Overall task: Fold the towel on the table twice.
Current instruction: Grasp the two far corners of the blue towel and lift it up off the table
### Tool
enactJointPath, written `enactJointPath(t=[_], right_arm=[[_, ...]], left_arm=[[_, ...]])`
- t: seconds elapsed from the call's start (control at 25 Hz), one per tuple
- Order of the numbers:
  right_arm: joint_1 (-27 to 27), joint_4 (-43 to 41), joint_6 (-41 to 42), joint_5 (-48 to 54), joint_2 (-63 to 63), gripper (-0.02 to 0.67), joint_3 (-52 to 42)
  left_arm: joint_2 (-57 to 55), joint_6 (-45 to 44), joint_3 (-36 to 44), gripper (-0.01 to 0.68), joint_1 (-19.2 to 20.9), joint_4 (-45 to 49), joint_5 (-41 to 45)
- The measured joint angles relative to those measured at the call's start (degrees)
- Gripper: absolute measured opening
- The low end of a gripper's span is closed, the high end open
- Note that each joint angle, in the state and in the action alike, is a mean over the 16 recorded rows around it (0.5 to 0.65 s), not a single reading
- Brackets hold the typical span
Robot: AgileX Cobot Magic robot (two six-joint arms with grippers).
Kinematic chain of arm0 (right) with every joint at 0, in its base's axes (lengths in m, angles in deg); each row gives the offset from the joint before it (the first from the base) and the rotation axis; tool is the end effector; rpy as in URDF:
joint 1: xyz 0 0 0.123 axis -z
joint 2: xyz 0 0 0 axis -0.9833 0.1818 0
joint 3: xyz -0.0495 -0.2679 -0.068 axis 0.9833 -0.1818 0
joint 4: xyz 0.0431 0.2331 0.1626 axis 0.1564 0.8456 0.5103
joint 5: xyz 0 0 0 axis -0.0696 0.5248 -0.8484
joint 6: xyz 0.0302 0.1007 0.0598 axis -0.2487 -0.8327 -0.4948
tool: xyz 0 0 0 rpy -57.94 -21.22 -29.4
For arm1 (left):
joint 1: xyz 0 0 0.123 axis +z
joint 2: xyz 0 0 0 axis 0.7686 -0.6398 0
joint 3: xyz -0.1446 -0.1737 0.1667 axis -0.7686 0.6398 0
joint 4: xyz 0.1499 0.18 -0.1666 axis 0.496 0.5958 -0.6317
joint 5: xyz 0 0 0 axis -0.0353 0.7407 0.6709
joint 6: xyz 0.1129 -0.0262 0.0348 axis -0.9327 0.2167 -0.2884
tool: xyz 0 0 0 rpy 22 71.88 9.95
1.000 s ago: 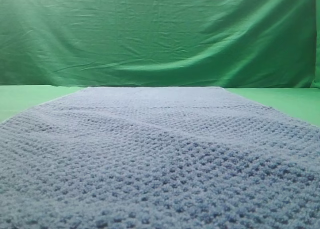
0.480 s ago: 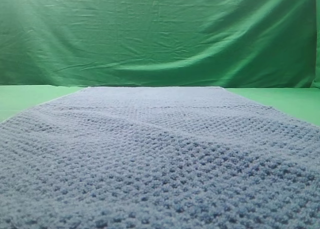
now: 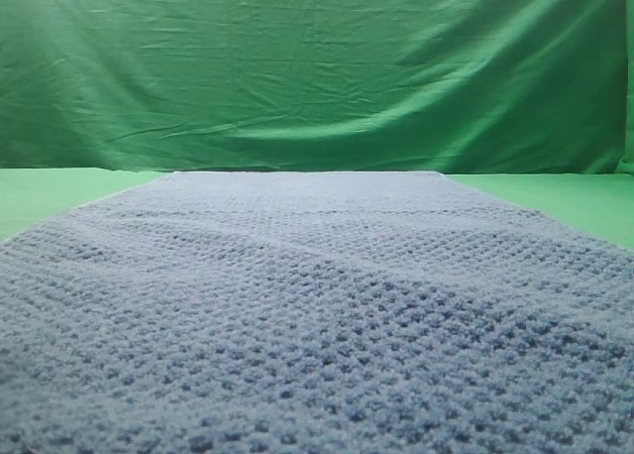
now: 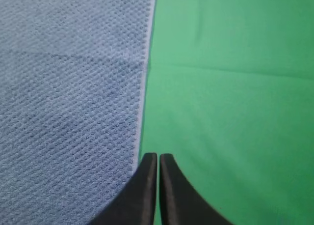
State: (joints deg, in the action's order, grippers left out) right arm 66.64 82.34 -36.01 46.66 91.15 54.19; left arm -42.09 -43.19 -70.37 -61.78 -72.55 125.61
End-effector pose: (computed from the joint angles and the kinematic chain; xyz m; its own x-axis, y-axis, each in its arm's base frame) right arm 0.2801 0.0671 0.2812 -0.8295 -0.1905 -0.5250 -0.2359 0.9716 0.0202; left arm 0.2888 -0.0780 0.2650 -0.8132 0.1064 -0.5722 0.2369 0.9585 -0.1584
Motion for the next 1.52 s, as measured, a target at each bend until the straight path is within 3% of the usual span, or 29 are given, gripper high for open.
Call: enactJointPath(t=[0.4, 0.6, 0.72, 1.16, 1.32, 1.52], right_arm=[[-3.9, -0.3, -1.1, -1.4, 23.6, 0.003, 12.2], [-5.1, -0.6, -1.0, -3.7, 32.9, 0.071, 16.9], [-5.2, -0.6, -0.9, -4.5, 37.1, 0.167, 19.3], [-5.2, -0.8, -0.5, -5.7, 44.3, 0.579, 23.5], [-5.2, -0.9, -0.5, -6.3, 45.4, 0.640, 23.7], [-5.2, -1.2, -0.5, -7.2, 46.7, 0.645, 23.7]], left_arm=[[-19.7, 1.9, -12.4, 0.000, -0.8, 2.5, 0.4], [-27.4, 2.3, -17.4, 0.036, -0.8, 3.1, 1.0], [-30.8, 2.7, -19.4, 0.118, -0.8, 3.1, 1.2], [-35.9, 7.3, -21.2, 0.549, -0.8, 4.1, 0.4], [-37.3, 8.8, -21.5, 0.635, -0.8, 4.8, 0.0], [-39.8, 9.4, -22.6, 0.645, -0.8, 5.5, -0.4]])
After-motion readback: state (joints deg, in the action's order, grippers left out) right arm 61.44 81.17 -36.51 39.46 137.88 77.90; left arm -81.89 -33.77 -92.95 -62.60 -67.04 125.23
